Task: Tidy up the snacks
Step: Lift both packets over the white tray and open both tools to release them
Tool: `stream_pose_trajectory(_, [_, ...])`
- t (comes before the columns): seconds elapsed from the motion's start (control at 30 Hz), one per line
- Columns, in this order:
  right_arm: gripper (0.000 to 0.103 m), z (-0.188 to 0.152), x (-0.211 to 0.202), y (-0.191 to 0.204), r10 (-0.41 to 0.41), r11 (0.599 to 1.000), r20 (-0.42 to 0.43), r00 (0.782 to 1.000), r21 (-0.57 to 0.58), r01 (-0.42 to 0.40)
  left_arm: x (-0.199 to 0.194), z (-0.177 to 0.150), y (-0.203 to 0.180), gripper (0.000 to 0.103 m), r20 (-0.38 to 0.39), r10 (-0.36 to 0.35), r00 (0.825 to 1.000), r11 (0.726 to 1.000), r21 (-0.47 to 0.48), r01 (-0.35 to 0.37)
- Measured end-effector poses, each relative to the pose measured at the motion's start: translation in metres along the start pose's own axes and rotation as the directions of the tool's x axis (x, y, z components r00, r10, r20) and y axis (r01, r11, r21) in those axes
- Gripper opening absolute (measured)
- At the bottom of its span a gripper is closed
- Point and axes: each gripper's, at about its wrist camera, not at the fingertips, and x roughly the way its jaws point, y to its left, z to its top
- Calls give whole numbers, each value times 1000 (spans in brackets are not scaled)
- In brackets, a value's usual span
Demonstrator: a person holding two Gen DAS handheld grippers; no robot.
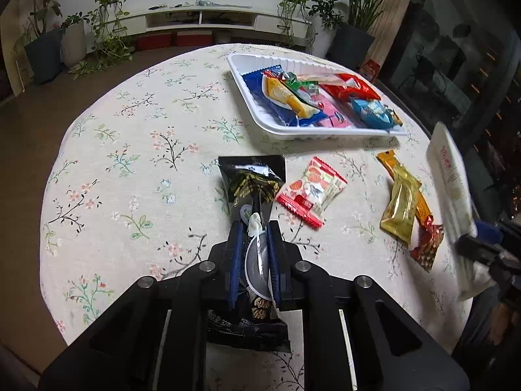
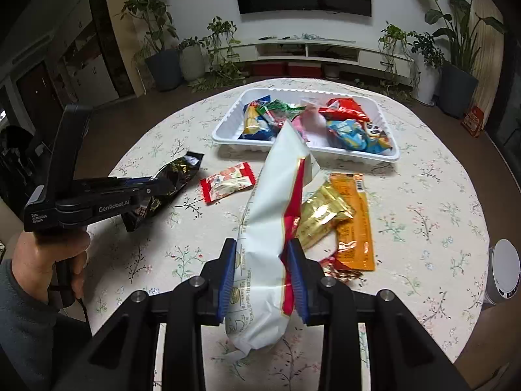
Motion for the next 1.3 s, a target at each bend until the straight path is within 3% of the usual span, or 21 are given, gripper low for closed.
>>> stream_pose_trajectory(0.3, [34,-11,-16,-24,18,999,25,1000,42,-19,11,-10,-14,18,-56,78,995,995,68,-74])
stream_pose_trajectory(0.63, [34,-13,-16,-26,39,998,24,999,43,-40,25,-11,-31,18,-67,222,973,959,197,-205])
stream_pose_trajectory(0.67, [34,-14,-17,-25,41,998,24,999,41,-42,25,-11,-31,16,-66,216,974,962,185,-201])
stream_pose_trajectory(0.73, [34,-14,-18,-22,50,998,29,998,36,-51,21,-10,-19,15,-72,129,989,987,108,-120])
stream_pose_trajectory(0.83, [34,-15,-23,-20,56,998,45,997,24,-57,11,-9,-14,12,-38,122,992,990,78,-119])
stream_pose_trajectory(1.1, [34,-11,-37,-33,52,998,84,995,40,-56,-26,-10,-27,12,21,18,1000,999,30,-19])
stream_pose_trajectory(1.3, [34,7,-52,-52,34,999,120,992,35,-39,-62,20,-35,12,96,-63,993,998,6,63])
